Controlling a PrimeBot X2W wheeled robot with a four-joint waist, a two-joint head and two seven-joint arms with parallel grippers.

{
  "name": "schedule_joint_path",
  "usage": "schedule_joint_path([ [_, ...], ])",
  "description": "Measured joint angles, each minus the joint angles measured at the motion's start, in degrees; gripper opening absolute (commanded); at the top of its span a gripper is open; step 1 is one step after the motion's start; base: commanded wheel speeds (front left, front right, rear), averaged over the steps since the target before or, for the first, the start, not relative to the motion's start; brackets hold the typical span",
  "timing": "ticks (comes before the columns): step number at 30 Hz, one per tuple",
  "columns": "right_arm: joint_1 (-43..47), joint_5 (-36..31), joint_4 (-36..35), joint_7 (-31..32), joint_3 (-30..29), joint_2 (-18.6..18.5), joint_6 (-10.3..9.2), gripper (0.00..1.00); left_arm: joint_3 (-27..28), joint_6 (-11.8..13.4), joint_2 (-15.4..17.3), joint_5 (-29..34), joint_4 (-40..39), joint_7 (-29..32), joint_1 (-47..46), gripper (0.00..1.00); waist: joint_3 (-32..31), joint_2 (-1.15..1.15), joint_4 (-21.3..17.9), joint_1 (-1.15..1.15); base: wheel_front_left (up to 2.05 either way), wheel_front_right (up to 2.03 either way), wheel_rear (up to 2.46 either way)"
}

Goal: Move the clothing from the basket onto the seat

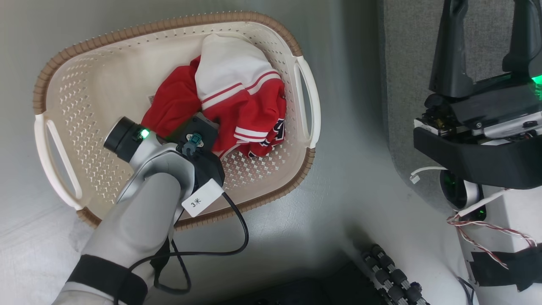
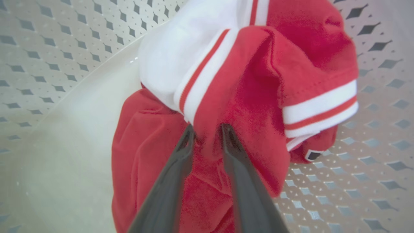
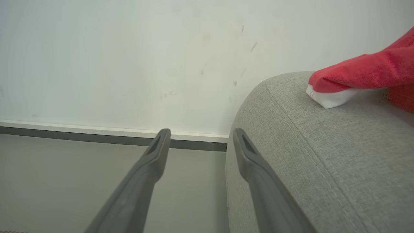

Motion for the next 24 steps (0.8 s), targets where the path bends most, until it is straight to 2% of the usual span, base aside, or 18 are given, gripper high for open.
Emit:
schedule_joint_path([
  [1, 0.0, -0.1, 0.1, 0.0, 0.0, 0.1, 0.0, 1.0, -0.1, 0.0, -0.1, 0.0, 0.2, -0.3, -0.3, 0.05, 0.0, 0.0, -0.1, 0.0, 0.0, 0.0, 0.0],
  [2, 0.0, -0.1, 0.2, 0.0, 0.1, 0.2, 0.0, 1.0, -0.2, 0.0, -0.1, -0.1, 0.3, -0.6, -0.5, 0.0, 0.1, 0.0, -0.1, 0.0, 0.0, 0.0, 0.0],
  [11, 0.0, -0.1, 3.4, 0.0, -0.2, 0.6, 0.0, 1.0, 0.3, -0.5, -0.7, -2.5, 2.3, -5.4, -0.9, 0.0, -1.4, -0.01, -0.1, 0.0, 0.0, 0.0, 0.0],
  [16, -0.1, -0.1, 6.0, 0.0, 0.3, 1.2, 0.55, 1.0, 2.4, -0.7, -0.8, -5.0, 3.1, -8.5, -0.8, 0.0, -4.2, -0.01, 0.2, 0.0, 0.0, 0.0, 0.0],
  [24, -0.2, -0.1, 10.1, 0.0, 0.5, 1.4, 1.56, 1.0, 4.3, -1.5, -0.9, -6.7, 2.3, -9.8, -0.7, 0.0, -9.8, -0.01, 0.9, 0.0, 0.0, 0.0, 0.0],
])
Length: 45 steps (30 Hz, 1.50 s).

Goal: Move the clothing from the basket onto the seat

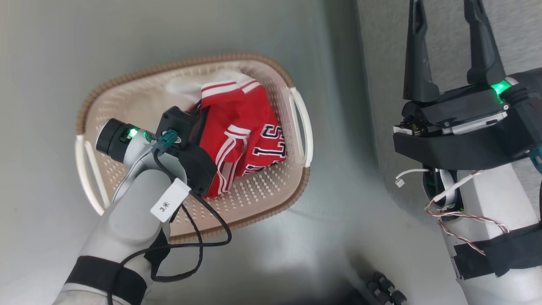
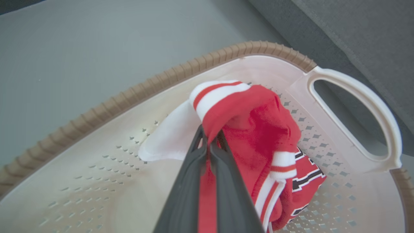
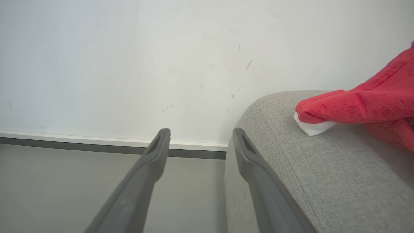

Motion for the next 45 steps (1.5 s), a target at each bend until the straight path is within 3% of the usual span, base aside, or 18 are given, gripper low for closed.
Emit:
schedule_joint_path([
  [26, 5.7, 1.6, 11.2, 0.0, -3.5, -2.8, 3.58, 1.0, 8.3, -0.5, -1.0, -10.0, -11.3, -0.3, 3.3, 0.0, -21.4, 0.0, 6.0, -0.01, 0.0, 0.0, 0.0],
  [45, 12.8, 1.9, 17.6, 0.0, -1.4, -3.7, 7.13, 1.0, 9.2, -0.5, -0.9, -10.7, -14.2, -0.3, 11.4, 0.0, -37.9, -0.01, 8.6, -0.01, 0.0, 0.0, 0.0],
])
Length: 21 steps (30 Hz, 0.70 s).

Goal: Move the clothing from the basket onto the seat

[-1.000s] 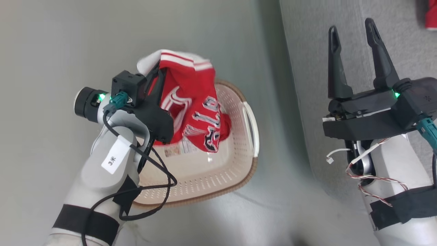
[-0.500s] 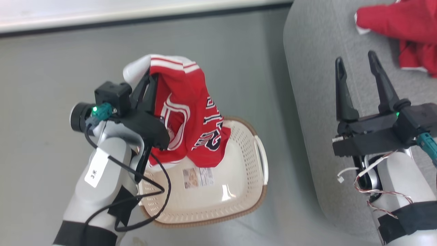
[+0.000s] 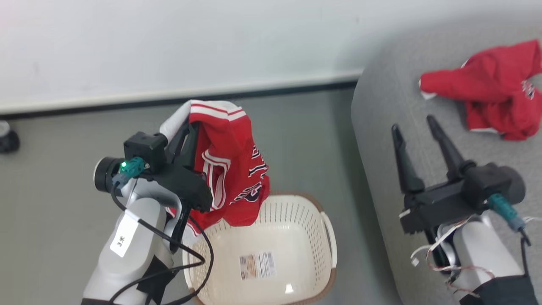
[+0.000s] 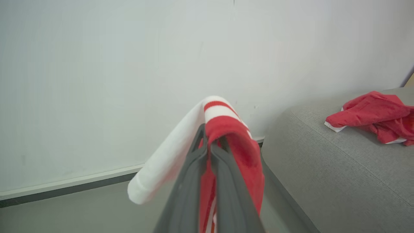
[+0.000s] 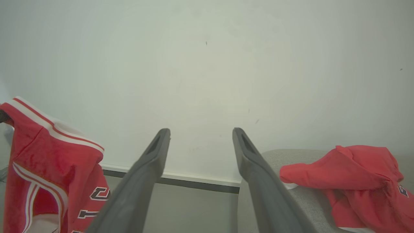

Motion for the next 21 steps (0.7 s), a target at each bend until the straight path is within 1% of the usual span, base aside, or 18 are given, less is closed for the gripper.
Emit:
schedule_joint_path([
  [1, 0.0, 0.0, 0.0, 0.0, 0.0, 0.0, 0.0, 1.0, 0.0, 0.0, 0.0, 0.0, 0.0, 0.0, 0.0, 0.0, 0.0, 0.0, 0.0, 0.0, 0.0, 0.0, 0.0],
  [13, 3.2, 0.5, 6.2, 0.0, 4.5, 1.6, 2.12, 1.0, -2.5, 0.0, -0.1, 0.2, -0.3, 0.0, 2.6, 0.0, -10.3, 0.0, 0.5, 0.0, 0.0, 0.0, 0.0],
  [17, 4.2, 0.7, 7.9, 0.0, 6.6, 1.9, 2.53, 1.0, -4.5, -0.4, -0.3, 0.2, -1.5, 0.6, 3.7, 0.0, -13.6, 0.0, 0.9, -0.01, 0.0, 0.0, 0.0],
  [21, 4.0, 0.9, 9.9, 0.0, 9.9, 3.2, 3.01, 1.0, -6.9, -0.4, -0.3, 0.0, -3.9, 1.9, 4.6, 0.0, -16.5, 0.0, 1.7, 0.0, 0.0, 0.0, 0.0],
])
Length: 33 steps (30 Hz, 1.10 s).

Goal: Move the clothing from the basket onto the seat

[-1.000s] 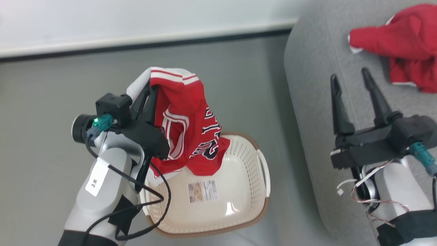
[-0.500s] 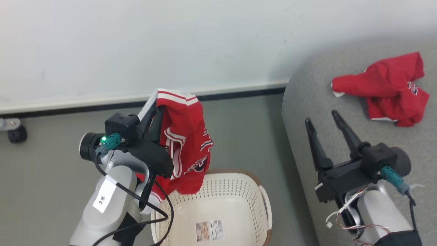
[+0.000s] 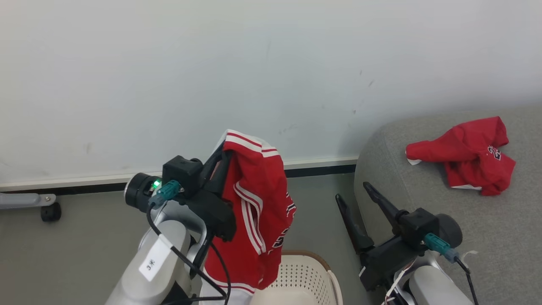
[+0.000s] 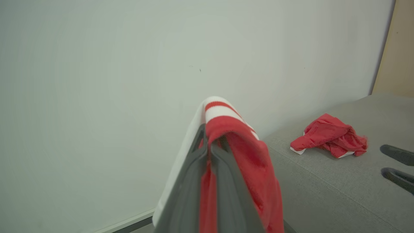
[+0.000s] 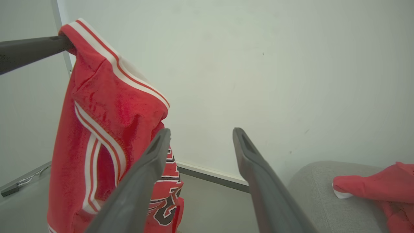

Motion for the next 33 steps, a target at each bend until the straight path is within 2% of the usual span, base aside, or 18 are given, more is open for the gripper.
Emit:
schedule_joint_path([
  [12, -3.5, 1.1, 7.1, 0.0, 6.6, 1.7, 0.41, 1.0, -10.0, 1.5, 0.1, -4.7, -9.5, 2.4, 3.2, 0.0, -1.5, 0.01, 1.9, 0.01, 0.0, 0.0, 0.0],
  [23, -5.7, 5.3, 10.7, 0.0, 14.3, 1.9, 0.42, 1.0, -14.1, 3.1, 0.2, -7.0, -16.9, 4.7, 3.7, 0.0, -1.1, 0.01, 2.7, 0.01, 0.0, 0.0, 0.0],
  [24, -6.0, 5.9, 10.9, 0.0, 14.6, 1.9, 0.42, 0.81, -14.2, 3.3, 0.2, -7.0, -17.3, 4.8, 3.8, 0.0, -1.0, 0.01, 2.8, 0.01, 0.0, 0.0, 0.0],
  [25, -6.4, 6.4, 11.0, 0.0, 14.7, 1.9, 0.42, 0.45, -14.2, 3.6, 0.2, -7.0, -17.7, 4.9, 3.9, 0.0, -1.0, 0.01, 2.8, 0.01, 0.0, 0.0, 0.0],
  [26, -6.8, 6.7, 11.1, 0.0, 14.9, 1.9, 0.42, 0.32, -14.2, 3.6, 0.2, -7.1, -18.1, 5.3, 4.0, 0.0, -0.9, 0.01, 2.8, 0.01, 0.0, 0.0, 0.0],
  [27, -7.3, 6.9, 11.1, 0.0, 15.1, 1.9, 0.42, 0.06, -14.2, 3.7, 0.2, -7.1, -18.3, 5.3, 4.2, 0.0, -0.9, 0.01, 2.8, 0.01, 0.0, 0.0, 0.0],
  [28, -7.7, 7.0, 11.1, 0.0, 15.2, 1.9, 0.42, 0.0, -14.2, 4.1, 0.2, -7.2, -18.6, 5.6, 4.4, 0.0, -0.8, 0.01, 2.8, 0.01, 0.0, 0.0, 0.0],
  [31, -8.6, 7.7, 11.0, 0.0, 15.5, 1.8, 0.42, 0.0, -13.7, 4.7, 0.3, -7.3, -18.9, 5.9, 4.9, 0.0, -0.7, 0.01, 2.7, 0.01, 0.0, 0.0, 0.0],
  [32, -8.6, 8.0, 11.0, 0.0, 15.5, 1.7, 0.42, 0.0, -13.4, 4.9, 0.3, -7.4, -19.0, 6.2, 5.0, 0.11, -0.6, 0.01, 2.6, 0.01, 0.0, 0.0, 0.0],
  [33, -8.7, 8.2, 10.9, 0.0, 15.5, 1.5, 0.42, 0.0, -13.0, 5.2, 0.3, -7.4, -19.2, 6.2, 5.3, 0.32, -0.6, 0.01, 2.5, 0.01, 0.0, 0.0, 0.0],
])
